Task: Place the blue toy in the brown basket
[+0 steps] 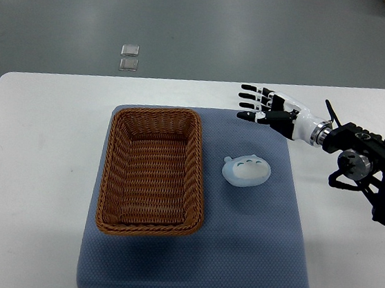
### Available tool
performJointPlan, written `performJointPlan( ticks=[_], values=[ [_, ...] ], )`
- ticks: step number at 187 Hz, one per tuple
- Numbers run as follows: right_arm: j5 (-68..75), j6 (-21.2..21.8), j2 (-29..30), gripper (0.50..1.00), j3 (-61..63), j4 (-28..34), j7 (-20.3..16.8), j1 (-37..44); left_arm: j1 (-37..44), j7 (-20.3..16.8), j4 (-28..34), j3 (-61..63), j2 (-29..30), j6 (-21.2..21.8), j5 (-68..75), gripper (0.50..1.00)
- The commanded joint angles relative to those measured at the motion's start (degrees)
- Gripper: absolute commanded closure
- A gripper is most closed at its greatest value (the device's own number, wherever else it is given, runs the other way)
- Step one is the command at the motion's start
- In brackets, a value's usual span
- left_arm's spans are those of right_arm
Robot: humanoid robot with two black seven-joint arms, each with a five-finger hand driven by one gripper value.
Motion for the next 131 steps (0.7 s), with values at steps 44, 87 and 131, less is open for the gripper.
performJointPlan(
  ticks=[44,87,131],
  values=[
    [-27.77,3.64,-3.78,0.591,-0.65,6.52,10.19,0.08,-0.05,0.00,-0.06,0.07,0.00,0.00,0.00,0.500],
    [-49.21,4.34,-9.75,0.591,-1.27,12.31,20.99,0.26,-0.05,0.00,-0.06,0.16,0.00,0.00,0.00,0.500],
    [-54.75,3.46,-16.26,0.593,-11.82,18.56,27.26,3.86,-0.05,0.00,-0.06,0.16,0.00,0.00,0.00,0.500]
  ],
)
